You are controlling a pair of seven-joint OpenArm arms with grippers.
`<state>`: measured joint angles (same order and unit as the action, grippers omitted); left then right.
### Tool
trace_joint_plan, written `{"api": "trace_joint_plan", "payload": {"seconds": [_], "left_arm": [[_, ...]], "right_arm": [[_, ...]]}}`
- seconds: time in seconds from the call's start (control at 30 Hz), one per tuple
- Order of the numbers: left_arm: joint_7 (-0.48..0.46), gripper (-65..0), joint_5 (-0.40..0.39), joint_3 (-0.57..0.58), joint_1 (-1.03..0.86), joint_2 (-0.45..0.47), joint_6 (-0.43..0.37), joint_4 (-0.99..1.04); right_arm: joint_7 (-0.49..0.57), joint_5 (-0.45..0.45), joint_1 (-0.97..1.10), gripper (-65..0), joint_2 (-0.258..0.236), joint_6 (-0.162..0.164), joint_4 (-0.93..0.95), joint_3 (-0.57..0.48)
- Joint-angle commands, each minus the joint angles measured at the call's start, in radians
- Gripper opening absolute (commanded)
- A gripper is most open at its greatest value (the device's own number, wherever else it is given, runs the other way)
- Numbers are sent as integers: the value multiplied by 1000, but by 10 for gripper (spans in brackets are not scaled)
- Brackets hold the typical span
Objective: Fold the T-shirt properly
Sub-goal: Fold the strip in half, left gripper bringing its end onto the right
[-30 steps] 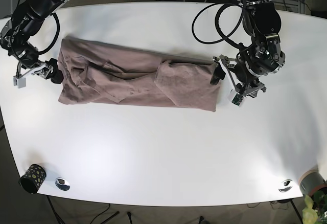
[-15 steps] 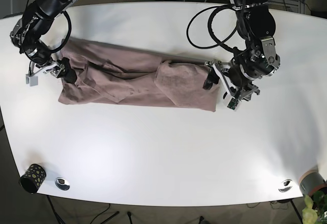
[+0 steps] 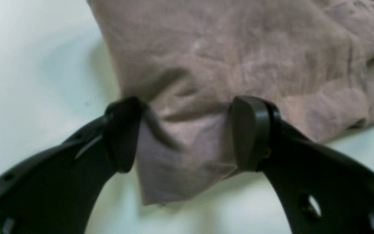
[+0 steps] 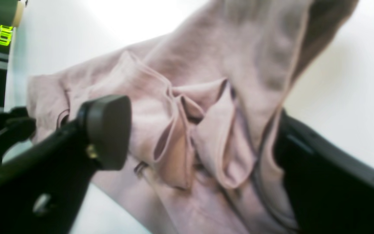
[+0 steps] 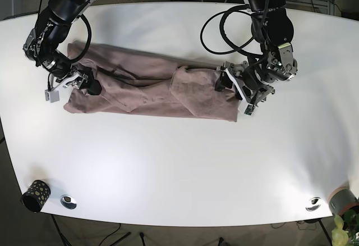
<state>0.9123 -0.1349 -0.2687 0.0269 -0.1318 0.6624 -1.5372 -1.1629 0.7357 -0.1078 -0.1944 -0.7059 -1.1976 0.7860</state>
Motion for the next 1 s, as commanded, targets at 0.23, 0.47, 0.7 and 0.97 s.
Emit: {"api": "trace_joint_plan", "payload": {"seconds": [0.23,0.47,0.7,0.97], "left_arm": [[-14,-242,-13,16,14,-24,-3,4],[-14,-242,-15,107,12,-25,-5,28],[-42,-242,-18,245,17,-25,-5,100],[-140,-242,-16,441,17,-25,-3,172]], "right_arm": [[-24,-11,0,-650,-73,8,-52,2],[-27,-11,73,-645,-92,8,-330,2],[-39,-9,118,-647,-60,8,-535,-35],[-59,-9,81,-645,3,8,-617,-187]]}}
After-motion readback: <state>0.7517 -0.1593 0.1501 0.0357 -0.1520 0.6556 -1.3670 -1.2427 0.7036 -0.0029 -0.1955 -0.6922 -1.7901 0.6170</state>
